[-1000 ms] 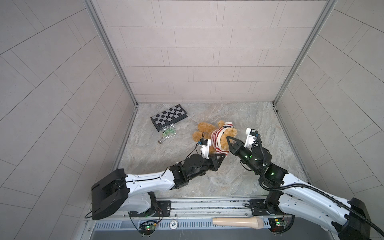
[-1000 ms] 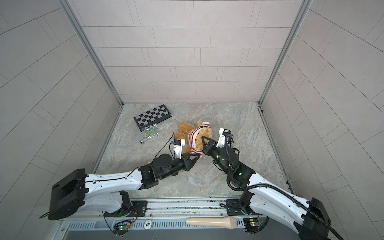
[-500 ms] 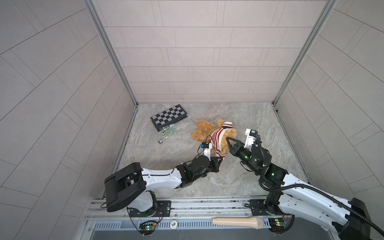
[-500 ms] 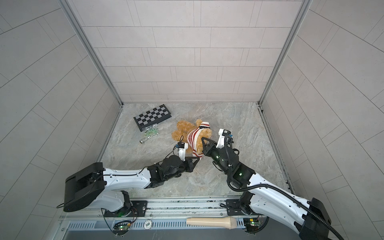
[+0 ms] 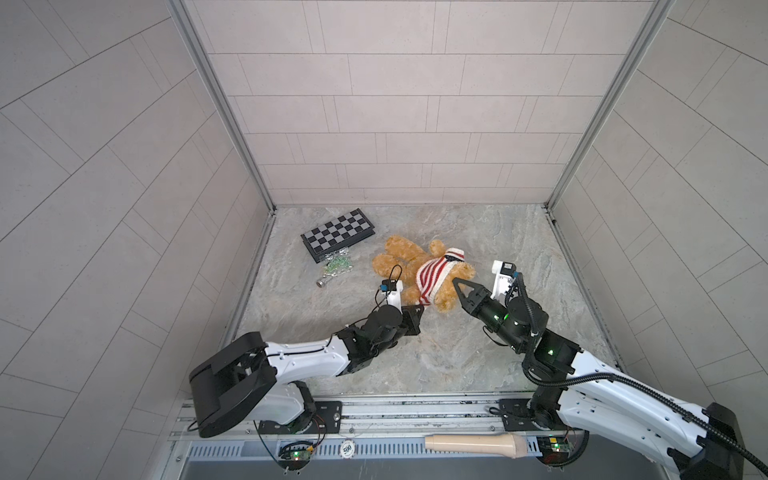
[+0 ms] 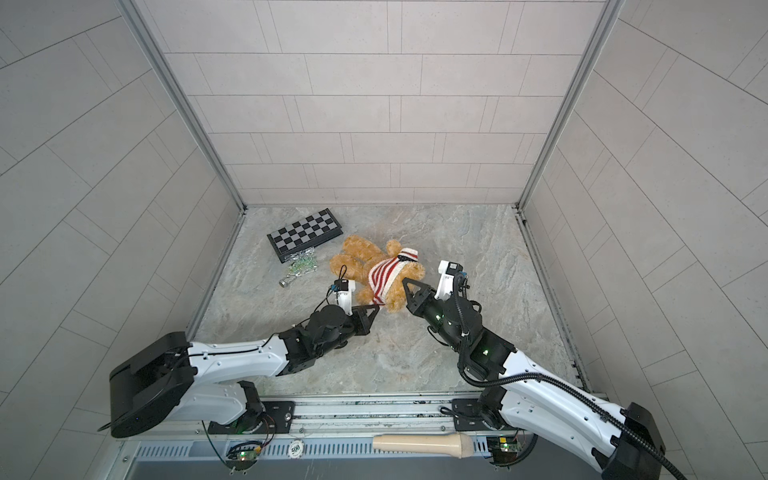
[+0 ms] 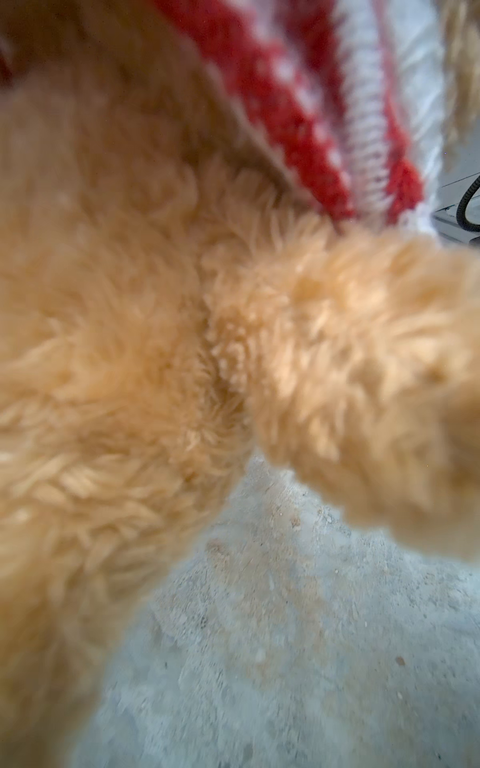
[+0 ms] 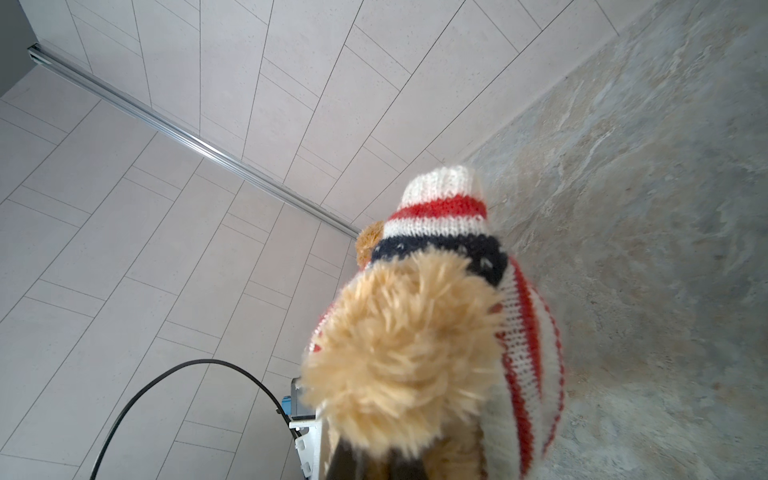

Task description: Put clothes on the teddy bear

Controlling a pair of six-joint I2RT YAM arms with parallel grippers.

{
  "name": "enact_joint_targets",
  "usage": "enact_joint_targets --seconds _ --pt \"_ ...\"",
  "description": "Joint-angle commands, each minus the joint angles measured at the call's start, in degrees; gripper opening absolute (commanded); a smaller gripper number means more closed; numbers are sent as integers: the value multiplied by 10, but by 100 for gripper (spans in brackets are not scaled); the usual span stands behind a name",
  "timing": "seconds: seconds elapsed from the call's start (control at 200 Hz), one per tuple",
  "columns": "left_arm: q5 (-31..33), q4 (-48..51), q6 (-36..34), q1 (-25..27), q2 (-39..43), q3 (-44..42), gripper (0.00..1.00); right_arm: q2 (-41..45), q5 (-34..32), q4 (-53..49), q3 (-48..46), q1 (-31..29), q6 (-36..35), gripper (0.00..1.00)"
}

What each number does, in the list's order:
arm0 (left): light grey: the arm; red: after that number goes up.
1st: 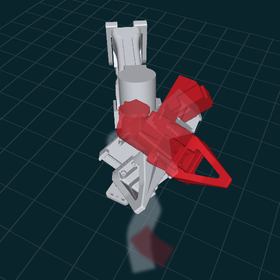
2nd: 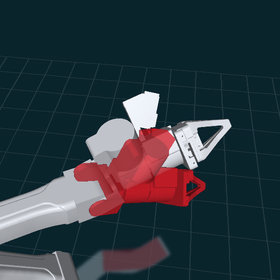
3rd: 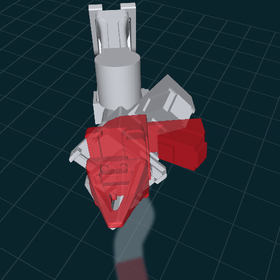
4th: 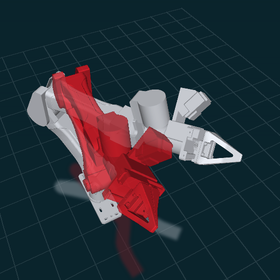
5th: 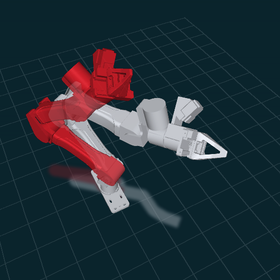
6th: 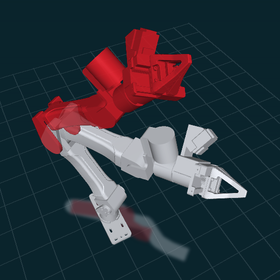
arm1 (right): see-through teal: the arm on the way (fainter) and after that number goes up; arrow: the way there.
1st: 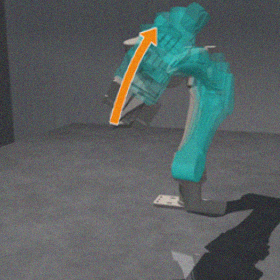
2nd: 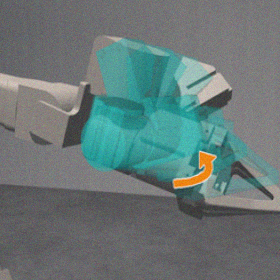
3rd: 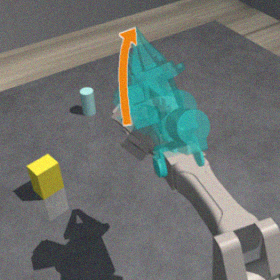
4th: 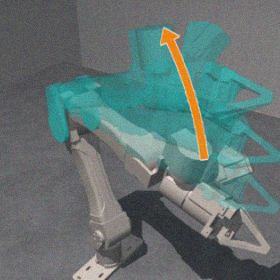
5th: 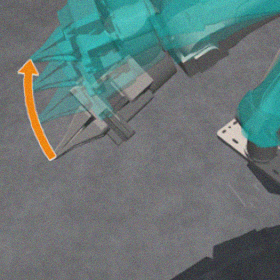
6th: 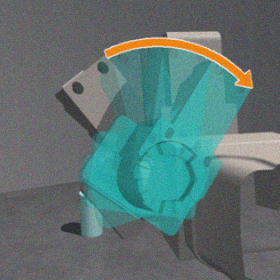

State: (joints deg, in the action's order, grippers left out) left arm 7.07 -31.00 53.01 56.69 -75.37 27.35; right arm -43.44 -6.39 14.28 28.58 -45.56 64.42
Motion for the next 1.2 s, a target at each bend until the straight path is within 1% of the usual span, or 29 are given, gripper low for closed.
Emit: enact_joint_targets --seconds 0.0,0.115,0.215,0.285,0.33,0.375,0.466,0.506,0.561,0.646,0.716,0.776,0.866,0.946,1.031,1.121,1.196 --pt "36 107 -34 -8 3 -11 0 26 0 81 6 15 25 0" --pt "15 105 -52 1 0 2 0 18 21 103 -5 30 33 0" --pt "-5 106 -64 14 -3 13 0 -4 69 123 -3 51 22 0" --pt "-20 104 -71 24 4 16 0 -18 104 122 1 66 -2 0" --pt "-31 105 -74 28 14 15 7 -26 132 122 3 78 -22 0" --pt "-42 106 -75 28 28 10 15 -32 162 127 4 92 -44 0" --pt "-65 114 -82 28 66 -2 31 -47 240 122 11 132 -97 0" --pt "-79 127 -89 26 83 -2 34 -55 274 118 16 149 -121 0" --pt "-103 144 -97 21 106 -2 36 -69 322 122 22 173 -144 0" --pt "-139 156 -96 3 143 -6 41 -96 402 155 32 198 -178 0" --pt "-160 154 -89 -20 174 -14 43 -118 452 148 49 203 -219 0" --pt "-183 143 -83 -45 196 -21 49 -141 498 136 66 203 -245 0" --pt "-225 130 -79 -90 216 -25 57 -171 549 129 100 204 -261 0" --pt "-254 137 -84 -125 223 -22 59 -178 562 142 109 204 -261 0" --pt "-274 136 -84 -154 231 -24 59 -181 567 141 117 204 -266 0" --pt "-284 136 -84 -168 239 -24 56 -189 576 141 121 204 -265 0" --pt "-291 129 -86 -168 240 -20 54 -192 582 145 121 203 -261 0"
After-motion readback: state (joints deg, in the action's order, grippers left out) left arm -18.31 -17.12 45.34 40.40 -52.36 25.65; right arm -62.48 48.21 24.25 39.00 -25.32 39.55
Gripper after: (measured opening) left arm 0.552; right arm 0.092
